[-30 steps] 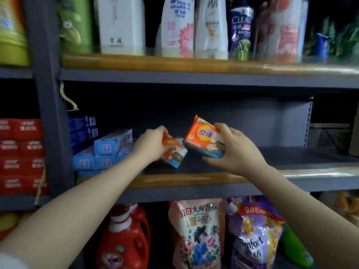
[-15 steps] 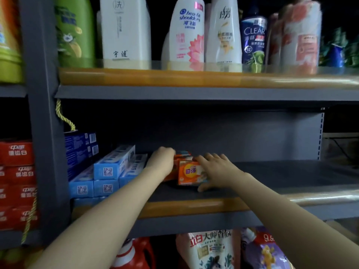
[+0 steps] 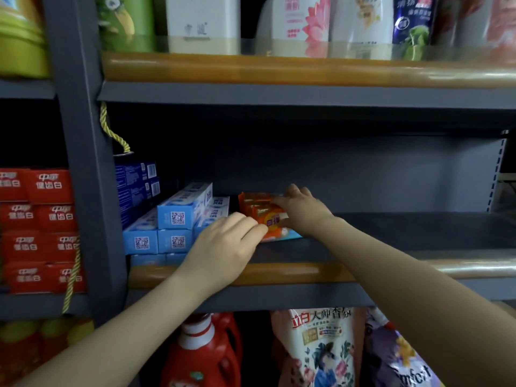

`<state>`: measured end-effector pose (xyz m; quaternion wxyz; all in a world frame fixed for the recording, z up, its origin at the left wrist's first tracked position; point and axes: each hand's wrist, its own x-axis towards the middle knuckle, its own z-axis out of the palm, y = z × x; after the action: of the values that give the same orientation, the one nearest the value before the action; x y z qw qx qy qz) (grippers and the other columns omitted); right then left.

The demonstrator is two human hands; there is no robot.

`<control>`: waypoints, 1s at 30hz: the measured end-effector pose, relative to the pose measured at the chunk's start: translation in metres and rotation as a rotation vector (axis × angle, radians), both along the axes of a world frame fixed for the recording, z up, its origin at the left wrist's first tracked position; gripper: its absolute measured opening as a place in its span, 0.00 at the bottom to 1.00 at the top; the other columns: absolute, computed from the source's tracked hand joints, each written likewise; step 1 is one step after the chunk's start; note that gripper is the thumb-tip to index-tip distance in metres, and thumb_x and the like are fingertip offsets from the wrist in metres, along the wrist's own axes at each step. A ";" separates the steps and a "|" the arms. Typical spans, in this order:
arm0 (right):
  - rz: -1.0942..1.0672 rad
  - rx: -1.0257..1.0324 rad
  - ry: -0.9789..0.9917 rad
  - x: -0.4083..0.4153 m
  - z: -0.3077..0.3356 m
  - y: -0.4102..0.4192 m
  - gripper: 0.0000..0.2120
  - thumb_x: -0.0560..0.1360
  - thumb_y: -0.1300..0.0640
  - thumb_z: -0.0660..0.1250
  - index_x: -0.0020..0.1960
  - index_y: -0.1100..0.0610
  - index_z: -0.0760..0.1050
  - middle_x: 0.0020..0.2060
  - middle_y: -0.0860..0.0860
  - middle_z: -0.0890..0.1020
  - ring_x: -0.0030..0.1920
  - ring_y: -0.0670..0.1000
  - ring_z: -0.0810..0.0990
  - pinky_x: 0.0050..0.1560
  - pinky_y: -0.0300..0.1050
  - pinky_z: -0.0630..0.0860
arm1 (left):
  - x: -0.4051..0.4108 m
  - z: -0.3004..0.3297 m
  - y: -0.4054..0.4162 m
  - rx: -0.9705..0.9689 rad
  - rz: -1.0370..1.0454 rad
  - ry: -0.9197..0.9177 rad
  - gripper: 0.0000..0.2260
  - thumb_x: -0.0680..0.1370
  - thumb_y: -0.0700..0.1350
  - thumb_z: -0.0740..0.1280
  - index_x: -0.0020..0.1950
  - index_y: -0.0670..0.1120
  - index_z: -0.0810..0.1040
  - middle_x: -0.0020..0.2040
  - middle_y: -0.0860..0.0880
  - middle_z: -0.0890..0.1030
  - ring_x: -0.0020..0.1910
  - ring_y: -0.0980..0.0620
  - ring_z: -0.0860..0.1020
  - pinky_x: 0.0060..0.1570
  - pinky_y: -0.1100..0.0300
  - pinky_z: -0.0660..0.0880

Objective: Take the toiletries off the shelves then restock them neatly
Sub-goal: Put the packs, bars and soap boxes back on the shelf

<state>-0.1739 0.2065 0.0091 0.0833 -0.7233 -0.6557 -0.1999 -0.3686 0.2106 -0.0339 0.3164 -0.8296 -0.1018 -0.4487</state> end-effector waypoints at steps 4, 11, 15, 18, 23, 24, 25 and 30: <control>-0.006 0.041 -0.052 -0.008 -0.001 0.009 0.26 0.77 0.50 0.63 0.73 0.50 0.58 0.70 0.55 0.63 0.69 0.57 0.62 0.65 0.53 0.66 | 0.006 -0.004 0.000 -0.007 -0.021 -0.005 0.08 0.77 0.39 0.56 0.53 0.44 0.72 0.41 0.46 0.79 0.41 0.46 0.77 0.34 0.55 0.76; 0.042 0.126 0.074 -0.010 0.010 -0.007 0.25 0.77 0.45 0.63 0.70 0.54 0.64 0.65 0.56 0.69 0.65 0.57 0.67 0.58 0.53 0.71 | 0.005 -0.001 0.002 -0.023 0.006 0.007 0.10 0.74 0.38 0.59 0.47 0.40 0.80 0.37 0.45 0.79 0.35 0.45 0.77 0.29 0.54 0.75; 0.243 0.391 0.079 -0.004 -0.005 -0.069 0.15 0.77 0.51 0.61 0.59 0.58 0.74 0.53 0.55 0.77 0.55 0.58 0.74 0.48 0.52 0.74 | 0.005 -0.003 -0.004 -0.055 0.039 -0.020 0.10 0.76 0.43 0.59 0.45 0.41 0.80 0.36 0.47 0.79 0.33 0.47 0.78 0.30 0.56 0.75; 0.343 0.383 0.056 0.003 -0.038 -0.125 0.16 0.75 0.51 0.57 0.55 0.59 0.76 0.49 0.55 0.78 0.48 0.58 0.76 0.46 0.52 0.76 | 0.006 -0.002 -0.008 -0.019 0.065 -0.016 0.11 0.77 0.44 0.60 0.44 0.41 0.80 0.38 0.45 0.80 0.37 0.45 0.79 0.33 0.55 0.76; 0.310 0.258 0.030 0.030 -0.104 -0.202 0.12 0.74 0.54 0.59 0.51 0.58 0.76 0.53 0.54 0.77 0.47 0.56 0.75 0.48 0.46 0.72 | 0.024 -0.034 -0.056 0.052 -0.060 -0.043 0.09 0.74 0.39 0.63 0.49 0.39 0.80 0.49 0.42 0.80 0.54 0.43 0.73 0.50 0.51 0.70; 0.293 0.197 0.086 0.035 -0.117 -0.214 0.11 0.74 0.53 0.60 0.51 0.57 0.76 0.52 0.54 0.77 0.47 0.55 0.76 0.48 0.45 0.72 | 0.029 -0.045 -0.069 0.040 -0.112 -0.027 0.09 0.73 0.39 0.63 0.49 0.39 0.80 0.50 0.42 0.80 0.54 0.44 0.73 0.52 0.52 0.69; 0.282 0.099 0.169 0.040 -0.129 -0.226 0.12 0.73 0.52 0.61 0.52 0.57 0.77 0.51 0.54 0.78 0.48 0.55 0.77 0.49 0.43 0.72 | 0.035 -0.056 -0.080 0.008 -0.162 0.002 0.09 0.73 0.39 0.63 0.49 0.39 0.80 0.50 0.42 0.80 0.55 0.44 0.72 0.52 0.52 0.69; 0.222 -0.511 0.350 0.052 -0.190 -0.271 0.19 0.74 0.48 0.69 0.61 0.57 0.75 0.56 0.54 0.78 0.55 0.51 0.76 0.51 0.31 0.64 | 0.062 -0.123 -0.115 -0.156 -0.302 0.337 0.10 0.73 0.42 0.62 0.49 0.41 0.79 0.48 0.43 0.80 0.51 0.43 0.76 0.51 0.52 0.73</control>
<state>-0.1224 -0.0640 -0.1812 0.0321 -0.6682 -0.7353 0.1089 -0.3063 0.0958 -0.1573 0.1931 -0.9206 0.0431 -0.3367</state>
